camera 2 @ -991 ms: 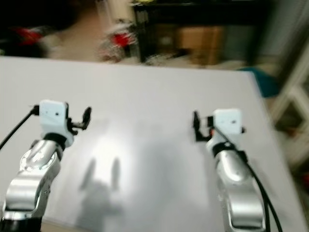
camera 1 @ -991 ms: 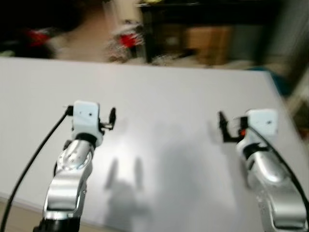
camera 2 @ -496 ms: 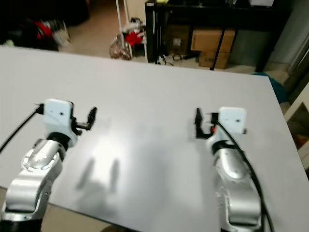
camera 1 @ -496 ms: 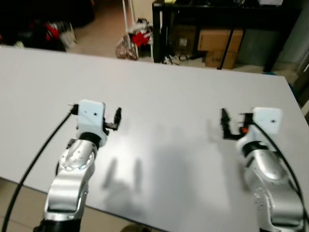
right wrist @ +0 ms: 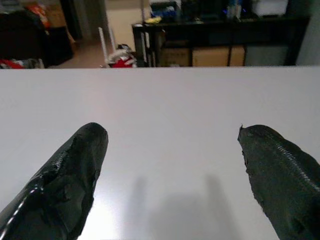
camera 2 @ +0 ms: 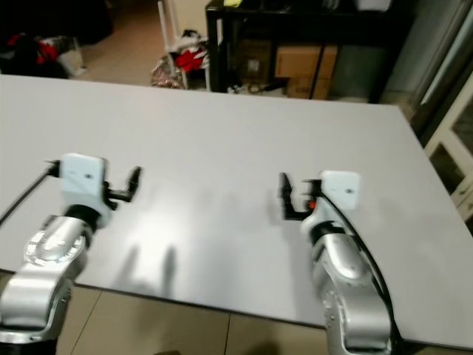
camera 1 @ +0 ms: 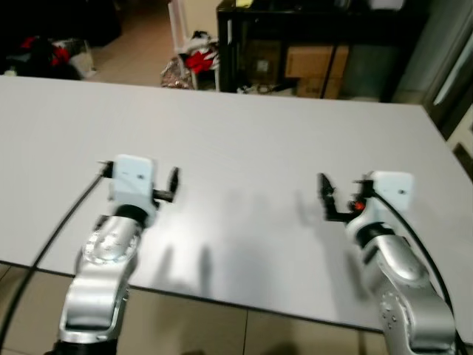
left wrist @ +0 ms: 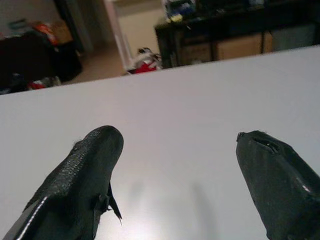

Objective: Setting the table

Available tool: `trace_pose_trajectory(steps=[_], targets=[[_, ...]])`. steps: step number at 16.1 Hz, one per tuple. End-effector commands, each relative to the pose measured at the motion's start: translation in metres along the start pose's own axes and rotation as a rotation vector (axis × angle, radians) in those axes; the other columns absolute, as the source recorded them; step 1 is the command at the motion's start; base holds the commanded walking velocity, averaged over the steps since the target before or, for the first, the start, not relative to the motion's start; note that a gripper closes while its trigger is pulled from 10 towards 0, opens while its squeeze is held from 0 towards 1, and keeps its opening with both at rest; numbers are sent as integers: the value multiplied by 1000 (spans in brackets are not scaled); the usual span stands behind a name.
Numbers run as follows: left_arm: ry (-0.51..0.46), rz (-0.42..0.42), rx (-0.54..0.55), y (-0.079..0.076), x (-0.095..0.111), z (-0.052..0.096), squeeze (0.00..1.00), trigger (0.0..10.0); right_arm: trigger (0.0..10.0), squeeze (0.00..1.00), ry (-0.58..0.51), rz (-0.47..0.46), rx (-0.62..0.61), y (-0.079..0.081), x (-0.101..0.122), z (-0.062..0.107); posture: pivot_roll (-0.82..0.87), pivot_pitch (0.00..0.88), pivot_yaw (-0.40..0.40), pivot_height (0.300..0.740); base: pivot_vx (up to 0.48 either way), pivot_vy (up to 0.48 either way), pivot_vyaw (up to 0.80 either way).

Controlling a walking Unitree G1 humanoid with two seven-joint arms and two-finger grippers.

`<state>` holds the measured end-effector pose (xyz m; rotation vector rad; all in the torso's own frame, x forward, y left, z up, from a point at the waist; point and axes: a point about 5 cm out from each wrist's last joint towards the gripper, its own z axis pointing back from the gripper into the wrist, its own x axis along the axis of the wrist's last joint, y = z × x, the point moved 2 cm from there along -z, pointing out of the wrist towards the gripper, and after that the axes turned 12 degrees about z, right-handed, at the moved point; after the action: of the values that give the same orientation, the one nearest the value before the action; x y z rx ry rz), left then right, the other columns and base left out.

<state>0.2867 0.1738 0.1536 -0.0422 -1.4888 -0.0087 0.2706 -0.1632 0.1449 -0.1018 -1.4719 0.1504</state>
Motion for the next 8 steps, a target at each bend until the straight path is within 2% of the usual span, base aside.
trace_pose_trajectory(steps=[1,4,6,8], targets=[[5,6,5,-1,0,-2,0,10000,10000,0,-1,13,-4,-3,2,-1,82,0,51,740,0,349,0],[20,28,21,1,-4,-2,0,10000,10000,0,-6,20,18,-2,8,-3,78,0,46,740,0,350,0],[29,22,16,2,-4,0,0,10000,10000,0,9,50,-7,-5,7,-4,77,0,44,740,0,351,0],[33,8,33,6,-5,0,0,10000,10000,0,7,62,30,-1,6,-5,80,0,40,740,0,349,0]])
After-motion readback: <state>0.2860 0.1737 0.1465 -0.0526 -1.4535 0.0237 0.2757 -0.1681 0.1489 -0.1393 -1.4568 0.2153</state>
